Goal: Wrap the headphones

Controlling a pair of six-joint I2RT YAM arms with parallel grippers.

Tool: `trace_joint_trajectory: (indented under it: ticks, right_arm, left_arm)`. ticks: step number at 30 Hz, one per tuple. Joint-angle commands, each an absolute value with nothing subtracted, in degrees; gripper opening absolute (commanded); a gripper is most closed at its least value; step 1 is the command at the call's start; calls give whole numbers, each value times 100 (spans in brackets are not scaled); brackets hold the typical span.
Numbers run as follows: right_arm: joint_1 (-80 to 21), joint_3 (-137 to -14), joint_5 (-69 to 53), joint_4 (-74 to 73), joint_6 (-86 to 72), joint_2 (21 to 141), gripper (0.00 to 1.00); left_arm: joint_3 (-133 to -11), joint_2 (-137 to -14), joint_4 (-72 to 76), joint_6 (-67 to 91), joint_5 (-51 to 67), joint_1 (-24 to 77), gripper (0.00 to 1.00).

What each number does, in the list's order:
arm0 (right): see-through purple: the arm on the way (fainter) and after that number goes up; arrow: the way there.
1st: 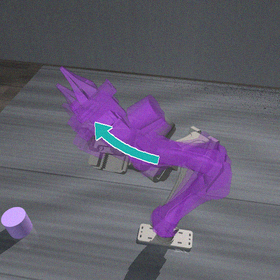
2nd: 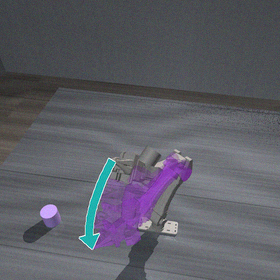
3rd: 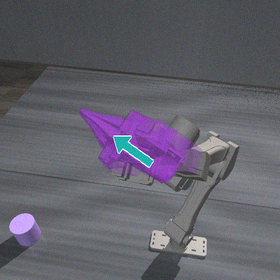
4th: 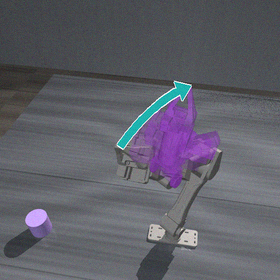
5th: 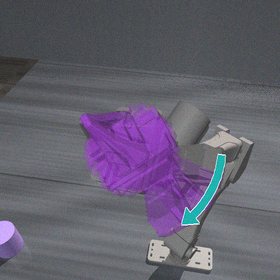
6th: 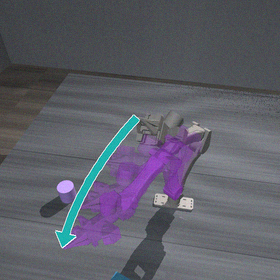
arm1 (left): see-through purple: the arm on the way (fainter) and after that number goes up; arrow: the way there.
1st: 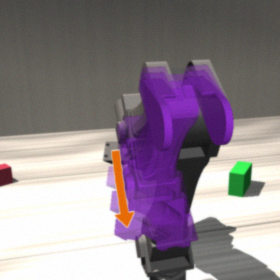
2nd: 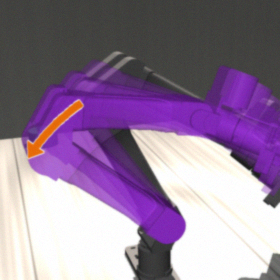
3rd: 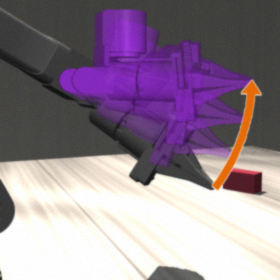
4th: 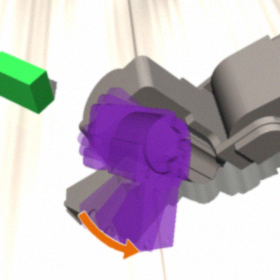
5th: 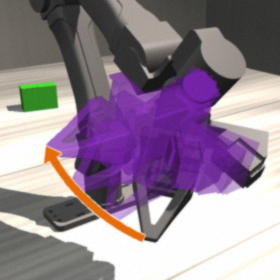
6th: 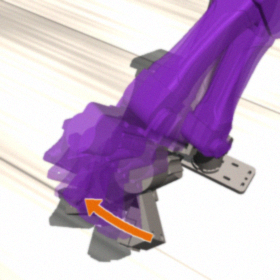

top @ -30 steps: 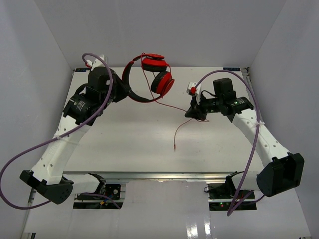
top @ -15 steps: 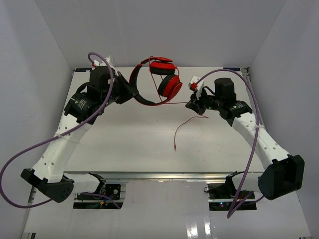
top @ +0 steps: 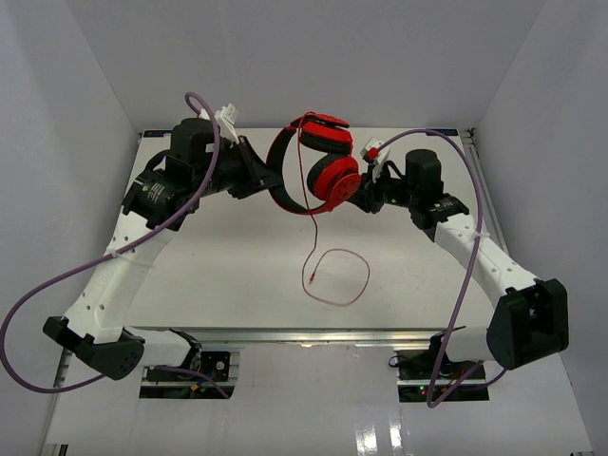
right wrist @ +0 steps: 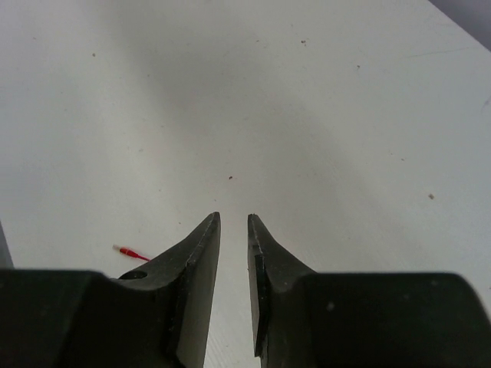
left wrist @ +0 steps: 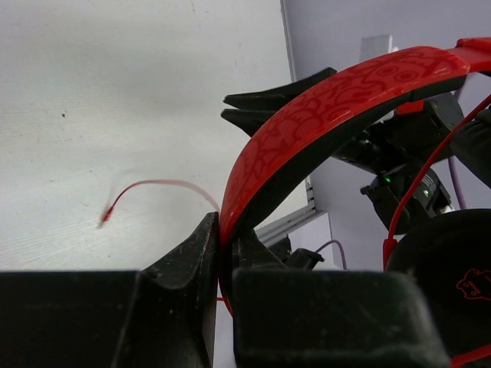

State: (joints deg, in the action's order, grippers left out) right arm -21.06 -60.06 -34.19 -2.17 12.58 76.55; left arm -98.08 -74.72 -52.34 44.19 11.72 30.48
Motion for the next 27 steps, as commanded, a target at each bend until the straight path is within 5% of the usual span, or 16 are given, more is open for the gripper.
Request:
trace_joint_trajectory:
  ticks: [1, 4, 9, 16, 20, 27]
  right_arm:
    - [-2083, -5941, -3789, 768, 438, 7861, 28]
    - [-2083, -5929, -3961, 785, 349, 7869, 29]
    - [-1937, -6076, -5075, 124, 1144, 7635, 64]
    - [-1833, -5790, -7537, -2217, 4218, 7157, 93]
    - [-2536, -5161, -7103, -1922, 4514, 6586, 98]
    - [-3202, -4434, -4885, 783, 1932, 6732, 90]
  left_arm:
    - [-9940, -7361, -4969, 4535, 1775, 3050, 0]
    - [-10055, -7378, -5160, 4498, 1603, 3050, 0]
    - [-10309, -7549, -5593, 4264, 1134, 3050, 0]
    - [-10532, -7771, -5818, 4025, 695, 3050, 0]
    - [-10993, -8054, -5854, 4014, 680, 3050, 0]
    - [-11820, -8535, -6092, 4153, 683, 3050, 0]
